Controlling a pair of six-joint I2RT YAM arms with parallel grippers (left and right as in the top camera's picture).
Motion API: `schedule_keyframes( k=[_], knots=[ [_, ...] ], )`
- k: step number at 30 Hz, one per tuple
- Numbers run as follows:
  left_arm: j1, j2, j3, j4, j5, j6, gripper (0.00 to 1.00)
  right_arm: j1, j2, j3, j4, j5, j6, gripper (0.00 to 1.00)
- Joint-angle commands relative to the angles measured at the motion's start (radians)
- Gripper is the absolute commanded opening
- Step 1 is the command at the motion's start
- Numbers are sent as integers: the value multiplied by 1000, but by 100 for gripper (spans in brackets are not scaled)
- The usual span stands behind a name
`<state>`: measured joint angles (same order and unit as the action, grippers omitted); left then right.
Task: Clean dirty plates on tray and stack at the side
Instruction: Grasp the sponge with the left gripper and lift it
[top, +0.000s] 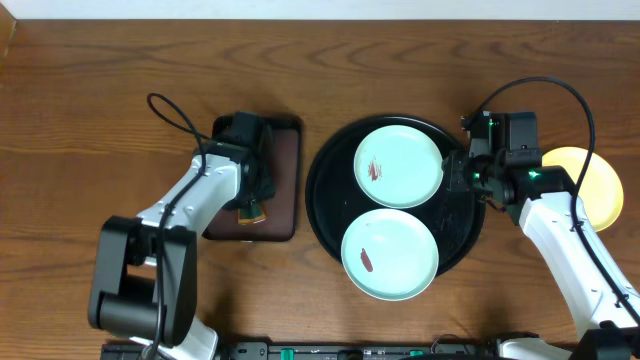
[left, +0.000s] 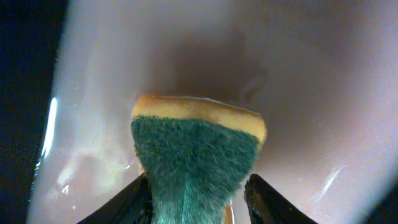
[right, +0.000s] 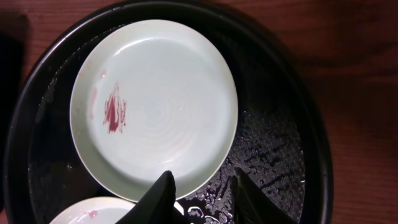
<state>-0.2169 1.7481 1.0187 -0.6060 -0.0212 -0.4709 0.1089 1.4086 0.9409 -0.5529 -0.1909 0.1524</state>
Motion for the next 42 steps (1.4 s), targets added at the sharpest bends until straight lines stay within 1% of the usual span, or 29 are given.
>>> schedule_keyframes(
  k=[1,18,21,22,23,33,35,37,42],
  knots=[
    [0,21,10,-1,3,1,43,7,-15,12,3,-8,11,28],
    [0,21,10,2,14,1,43,7,-14,12,3,-8,11,29],
    [0,21,10,2,14,1,44,7,-14,12,3,-8,11,29],
    [0,21,10,2,14,1,48,7,-15,12,2,-8,11,29],
    [0,21,10,2,14,1,48,7,-15,12,3,-8,11,29],
    [0,21,10,2,14,1,48,7,-15,12,3,-8,11,29],
    [0,21,10,2,14,1,48,7,-14,12,3,-8,11,29],
    [0,21,10,2,14,1,52,7,-14,12,3,-8,11,29],
    [0,21,10,2,40,2,52,7,-15,12,3,-8,11,29]
  ],
)
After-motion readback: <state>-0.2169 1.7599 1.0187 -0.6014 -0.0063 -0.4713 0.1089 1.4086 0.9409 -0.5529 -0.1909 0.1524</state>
